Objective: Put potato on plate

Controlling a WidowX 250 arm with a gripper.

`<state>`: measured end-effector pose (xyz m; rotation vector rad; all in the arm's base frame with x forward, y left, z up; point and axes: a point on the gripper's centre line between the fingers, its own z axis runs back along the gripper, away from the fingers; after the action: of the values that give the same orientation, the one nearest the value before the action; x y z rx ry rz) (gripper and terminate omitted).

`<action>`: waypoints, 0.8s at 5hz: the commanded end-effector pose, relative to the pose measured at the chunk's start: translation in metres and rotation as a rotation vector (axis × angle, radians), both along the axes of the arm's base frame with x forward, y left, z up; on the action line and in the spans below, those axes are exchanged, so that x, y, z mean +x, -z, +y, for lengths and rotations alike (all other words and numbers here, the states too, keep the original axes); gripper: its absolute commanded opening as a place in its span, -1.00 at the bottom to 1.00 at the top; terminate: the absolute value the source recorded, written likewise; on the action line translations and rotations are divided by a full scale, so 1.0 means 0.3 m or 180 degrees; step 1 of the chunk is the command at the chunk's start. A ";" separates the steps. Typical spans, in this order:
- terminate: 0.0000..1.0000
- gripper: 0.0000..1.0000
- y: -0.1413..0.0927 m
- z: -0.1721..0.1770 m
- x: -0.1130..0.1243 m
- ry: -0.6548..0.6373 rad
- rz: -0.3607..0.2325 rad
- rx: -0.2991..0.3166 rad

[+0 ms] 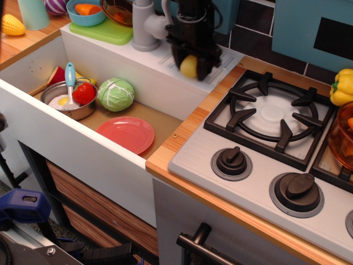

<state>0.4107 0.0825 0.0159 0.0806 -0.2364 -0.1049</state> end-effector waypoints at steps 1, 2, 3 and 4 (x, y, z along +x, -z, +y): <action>-1.00 -1.00 -0.144 0.104 -0.113 -0.0025 0.0078 0.0229; -1.00 -1.00 -0.085 0.177 -0.206 -0.0282 0.0293 0.0118; -1.00 -1.00 0.003 0.212 -0.270 -0.0429 0.0183 -0.0008; -1.00 -1.00 0.068 0.219 -0.322 -0.0577 0.0167 0.0050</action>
<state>0.2999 0.1385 -0.0337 0.0817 -0.1429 0.0812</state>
